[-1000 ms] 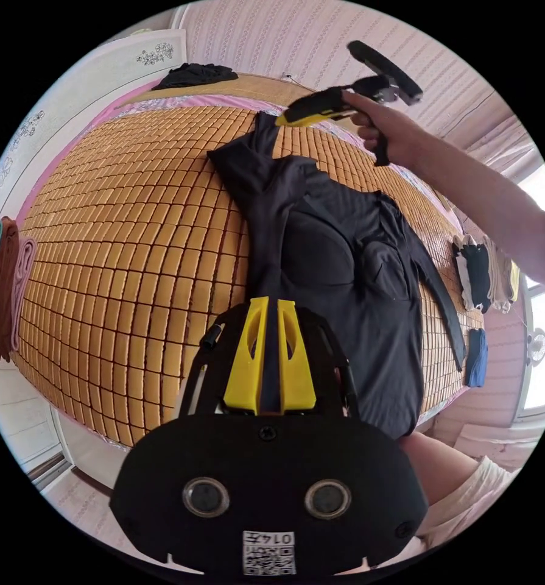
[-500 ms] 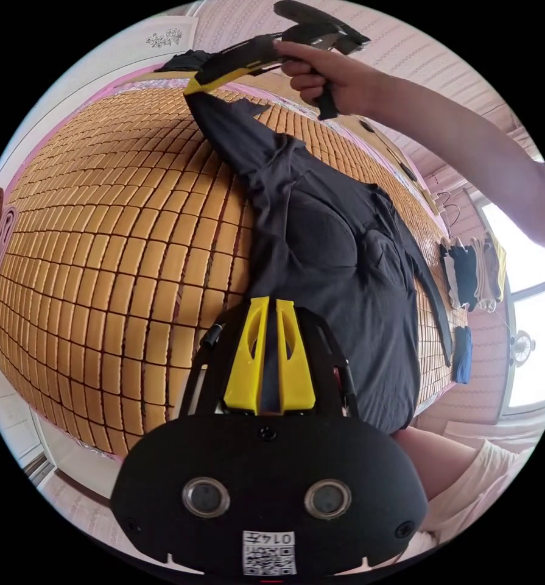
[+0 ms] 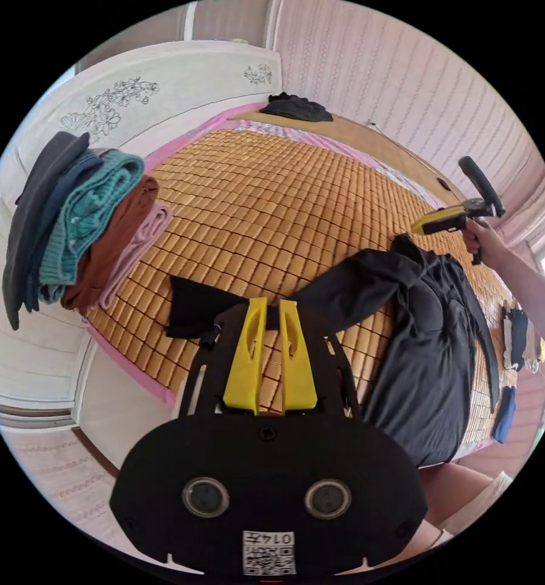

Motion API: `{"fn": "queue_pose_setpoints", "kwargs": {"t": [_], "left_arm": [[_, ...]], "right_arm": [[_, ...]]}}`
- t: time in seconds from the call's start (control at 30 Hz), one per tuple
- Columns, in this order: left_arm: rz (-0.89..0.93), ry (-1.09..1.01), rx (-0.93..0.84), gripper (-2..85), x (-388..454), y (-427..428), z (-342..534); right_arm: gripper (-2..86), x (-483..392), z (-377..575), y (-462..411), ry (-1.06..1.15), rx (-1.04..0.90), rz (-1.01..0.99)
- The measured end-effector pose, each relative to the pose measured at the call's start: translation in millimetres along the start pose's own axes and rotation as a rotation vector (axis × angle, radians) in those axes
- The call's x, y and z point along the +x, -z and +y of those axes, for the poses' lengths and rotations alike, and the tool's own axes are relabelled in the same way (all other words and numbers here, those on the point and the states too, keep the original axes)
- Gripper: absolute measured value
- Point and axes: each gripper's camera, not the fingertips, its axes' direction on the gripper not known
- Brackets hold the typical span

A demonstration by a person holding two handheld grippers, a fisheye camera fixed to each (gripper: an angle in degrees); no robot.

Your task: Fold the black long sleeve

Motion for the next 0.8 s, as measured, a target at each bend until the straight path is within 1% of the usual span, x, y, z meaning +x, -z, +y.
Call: {"fn": "queue_pose_setpoints", "kwargs": {"t": [0.07, 0.13, 0.17, 0.2, 0.23, 0.27, 0.3, 0.4, 0.47, 0.53, 0.7, 0.77, 0.8], "left_arm": [[-0.022, 0.002, -0.037, 5.8, -19, -3, -4], [-0.047, -0.059, -0.101, 7.0, -26, -10, -8], [-0.091, -0.112, -0.145, 7.6, -27, -18, -7], [-0.113, -0.142, -0.205, 7.5, -30, -29, -8], [-0.114, -0.145, -0.238, 7.5, -32, -34, -8], [-0.087, -0.133, -0.27, 5.4, -36, -40, -9], [-0.039, -0.11, -0.24, 3.0, -41, -38, -9], [-0.019, -0.057, -0.235, -0.4, -49, -36, -5], [0.001, -0.047, -0.255, -0.8, -53, -29, -2], [0.037, -0.049, -0.237, -0.9, -58, -15, 2], [0.247, -0.012, -0.241, -0.9, -86, 41, -2], [0.237, 0.047, -0.215, -0.7, -106, 42, -10], [0.195, 0.114, -0.201, -0.5, -123, 37, -16]], "right_arm": [[9.9, 1, -7, -11, -0.048, -0.013, 0.06], [8.7, -1, -16, -23, -0.06, -0.041, 0.047], [5.1, -5, -22, -35, -0.057, -0.106, 0.07], [3.4, -7, -24, -41, -0.065, -0.137, 0.1], [1.9, -12, -26, -39, -0.061, -0.105, 0.152], [0.8, -14, -27, -34, -0.064, -0.091, 0.163], [0.5, -15, -28, -32, -0.065, -0.089, 0.159], [-0.3, -10, -25, -14, -0.136, -0.002, 0.184], [-0.4, -2, -23, -2, -0.203, 0.065, 0.165], [-0.5, 2, -25, 3, -0.239, 0.085, 0.16], [-0.5, -6, -37, 4, -0.234, 0.101, 0.174], [-0.6, -13, -48, 0, -0.211, 0.093, 0.194], [-0.6, -15, -51, 0, -0.209, 0.093, 0.198]]}}
